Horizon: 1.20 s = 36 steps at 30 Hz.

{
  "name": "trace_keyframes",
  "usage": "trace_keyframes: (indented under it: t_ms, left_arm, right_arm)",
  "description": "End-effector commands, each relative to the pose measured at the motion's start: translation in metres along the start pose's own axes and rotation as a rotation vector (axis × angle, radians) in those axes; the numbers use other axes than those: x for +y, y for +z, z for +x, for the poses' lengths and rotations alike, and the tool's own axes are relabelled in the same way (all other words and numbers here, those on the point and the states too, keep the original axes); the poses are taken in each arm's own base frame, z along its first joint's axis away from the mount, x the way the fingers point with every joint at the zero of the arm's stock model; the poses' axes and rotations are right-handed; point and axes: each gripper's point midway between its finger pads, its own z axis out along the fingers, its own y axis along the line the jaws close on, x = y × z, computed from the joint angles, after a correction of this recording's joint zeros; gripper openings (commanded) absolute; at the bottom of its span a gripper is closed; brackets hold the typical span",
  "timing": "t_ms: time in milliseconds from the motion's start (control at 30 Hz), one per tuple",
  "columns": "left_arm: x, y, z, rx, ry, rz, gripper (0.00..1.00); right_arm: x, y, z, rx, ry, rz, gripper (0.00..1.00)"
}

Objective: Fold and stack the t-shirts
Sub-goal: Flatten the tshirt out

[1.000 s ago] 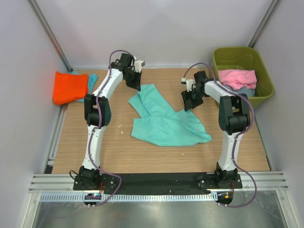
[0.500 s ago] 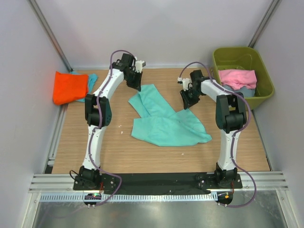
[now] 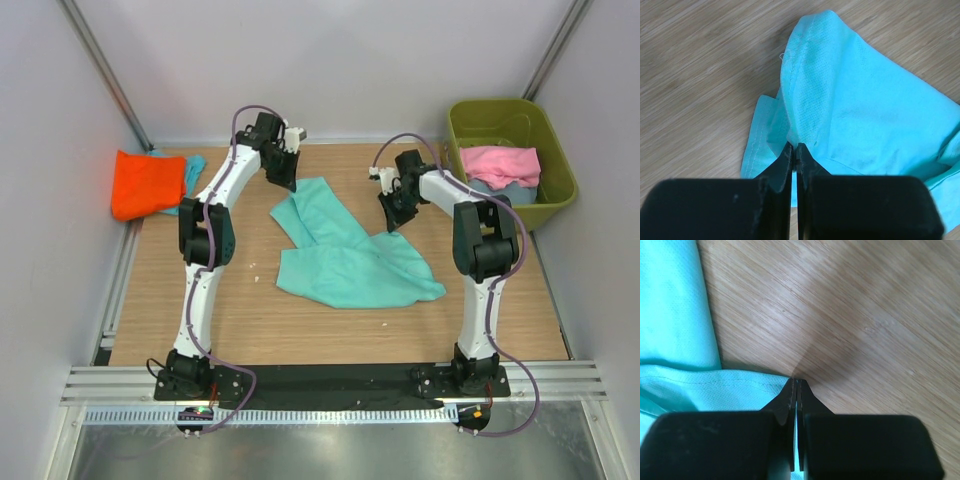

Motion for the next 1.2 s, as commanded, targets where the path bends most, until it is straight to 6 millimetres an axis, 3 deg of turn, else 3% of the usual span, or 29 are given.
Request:
trace_keyframes:
  t_ms: [0,67,100,167,200,267,300,400,500,533,567,667,700,767,800,867,900,1000,1033,1067,1167]
  left_arm:
    - [-0.009,-0.028,-0.026,-0.076,0.032,-0.010,0.00]
    - [-0.008,-0.037,-0.032,-0.093,0.042,-0.032,0.00]
    - [-0.008,-0.045,-0.037,-0.110,0.057,-0.041,0.00]
    - [-0.007,-0.063,-0.050,-0.152,0.080,-0.063,0.00]
    - [-0.008,-0.083,-0.063,-0.202,0.103,-0.076,0.00]
    - [-0.006,-0.109,-0.080,-0.267,0.130,-0.111,0.00]
    - [-0.009,-0.133,-0.092,-0.317,0.179,-0.134,0.00]
    - [-0.011,-0.165,-0.105,-0.375,0.237,-0.191,0.00]
    - [-0.018,-0.213,-0.118,-0.456,0.294,-0.258,0.00]
    - [-0.018,-0.224,-0.120,-0.469,0.318,-0.280,0.00]
    - [-0.017,-0.232,-0.120,-0.475,0.326,-0.297,0.00]
    - [-0.017,-0.266,-0.120,-0.507,0.358,-0.377,0.00]
    - [-0.018,-0.275,-0.119,-0.517,0.365,-0.392,0.00]
    - [-0.021,-0.298,-0.115,-0.535,0.390,-0.429,0.00]
    - [-0.022,-0.304,-0.113,-0.537,0.398,-0.436,0.00]
    - [-0.025,-0.322,-0.106,-0.547,0.408,-0.460,0.00]
    - [-0.028,-0.328,-0.103,-0.552,0.410,-0.462,0.00]
    - [-0.044,-0.354,-0.092,-0.591,0.420,-0.441,0.00]
    - [-0.049,-0.360,-0.089,-0.599,0.420,-0.432,0.00]
    - [-0.060,-0.376,-0.082,-0.626,0.419,-0.415,0.00]
    - [-0.073,-0.384,-0.066,-0.623,0.418,-0.367,0.00]
  right_arm:
    - [-0.008,-0.021,-0.004,-0.008,-0.033,0.078,0.01]
    - [-0.012,-0.044,-0.021,-0.061,-0.078,0.126,0.01]
    - [-0.023,-0.071,-0.042,-0.122,-0.112,0.198,0.01]
    - [-0.032,-0.103,-0.067,-0.196,-0.143,0.267,0.02]
    - [-0.037,-0.132,-0.091,-0.269,-0.166,0.312,0.02]
    - [-0.045,-0.173,-0.111,-0.349,-0.185,0.385,0.02]
    - [-0.044,-0.201,-0.130,-0.414,-0.206,0.419,0.01]
    - [-0.043,-0.254,-0.150,-0.496,-0.220,0.485,0.01]
    - [-0.037,-0.296,-0.159,-0.574,-0.215,0.527,0.01]
    - [-0.034,-0.305,-0.160,-0.597,-0.212,0.532,0.01]
    - [-0.034,-0.327,-0.158,-0.632,-0.190,0.574,0.01]
    - [-0.025,-0.352,-0.156,-0.701,-0.148,0.589,0.01]
    - [-0.018,-0.371,-0.152,-0.742,-0.136,0.600,0.01]
    - [-0.010,-0.385,-0.146,-0.783,-0.112,0.591,0.01]
    - [0.002,-0.410,-0.139,-0.837,-0.113,0.599,0.02]
    - [0.011,-0.423,-0.131,-0.883,-0.098,0.593,0.01]
    - [0.020,-0.445,-0.124,-0.936,-0.097,0.605,0.01]
    - [0.030,-0.466,-0.110,-0.983,-0.076,0.617,0.01]
    - [0.038,-0.483,-0.101,-1.019,-0.076,0.627,0.01]
    - [0.041,-0.490,-0.096,-1.034,-0.071,0.630,0.02]
    - [0.059,-0.516,-0.080,-1.099,-0.072,0.620,0.01]
